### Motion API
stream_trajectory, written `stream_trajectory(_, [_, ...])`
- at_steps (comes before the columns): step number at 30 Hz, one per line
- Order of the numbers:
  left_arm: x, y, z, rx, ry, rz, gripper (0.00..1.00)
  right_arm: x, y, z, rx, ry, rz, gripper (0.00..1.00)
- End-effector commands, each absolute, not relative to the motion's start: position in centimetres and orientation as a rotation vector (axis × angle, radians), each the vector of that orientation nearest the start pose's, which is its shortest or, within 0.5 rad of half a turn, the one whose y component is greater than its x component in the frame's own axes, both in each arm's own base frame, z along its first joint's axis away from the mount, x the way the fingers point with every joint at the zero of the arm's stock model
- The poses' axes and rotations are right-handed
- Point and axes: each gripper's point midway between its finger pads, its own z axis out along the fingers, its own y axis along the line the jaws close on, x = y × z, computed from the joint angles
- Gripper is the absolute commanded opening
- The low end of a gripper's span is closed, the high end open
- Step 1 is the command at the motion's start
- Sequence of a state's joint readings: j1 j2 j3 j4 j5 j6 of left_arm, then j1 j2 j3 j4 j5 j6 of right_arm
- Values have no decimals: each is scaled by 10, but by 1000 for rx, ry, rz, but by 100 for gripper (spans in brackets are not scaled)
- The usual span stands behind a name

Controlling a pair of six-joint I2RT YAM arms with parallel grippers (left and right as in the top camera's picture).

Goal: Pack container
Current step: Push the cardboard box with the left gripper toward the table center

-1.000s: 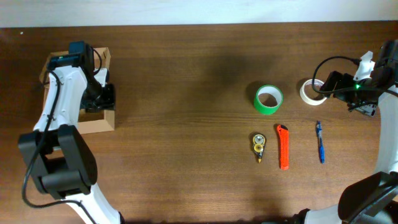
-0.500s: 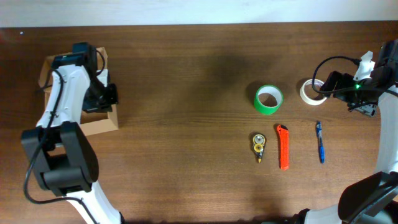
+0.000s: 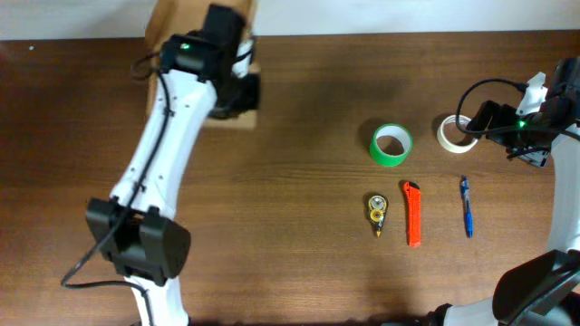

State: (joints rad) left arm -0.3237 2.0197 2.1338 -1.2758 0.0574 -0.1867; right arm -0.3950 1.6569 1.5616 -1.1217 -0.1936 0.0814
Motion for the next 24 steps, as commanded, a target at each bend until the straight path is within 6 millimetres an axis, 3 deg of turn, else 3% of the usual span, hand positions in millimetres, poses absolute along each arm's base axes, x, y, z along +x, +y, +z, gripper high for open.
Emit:
stream_trajectory(1, [439,-190,241,194,2675,-292,1,364,-115,191,617,2670,204,99])
stream_trajectory(5, [424,-226,245,244,2666,-338,2,362,-114,190,620,2678,207,100])
stream_trajectory(14, [377,-309,220,371,2729,-379,2,364,-104,190,590,2686,227,99])
stream_trajectory(19, [353,-332,198,476,2782,-342,2,368,-91,190,539,2698,236,99])
stream_trajectory(24, [335,-339,166,577,2848,-204,2,371,-79,190,492,2709,236,99])
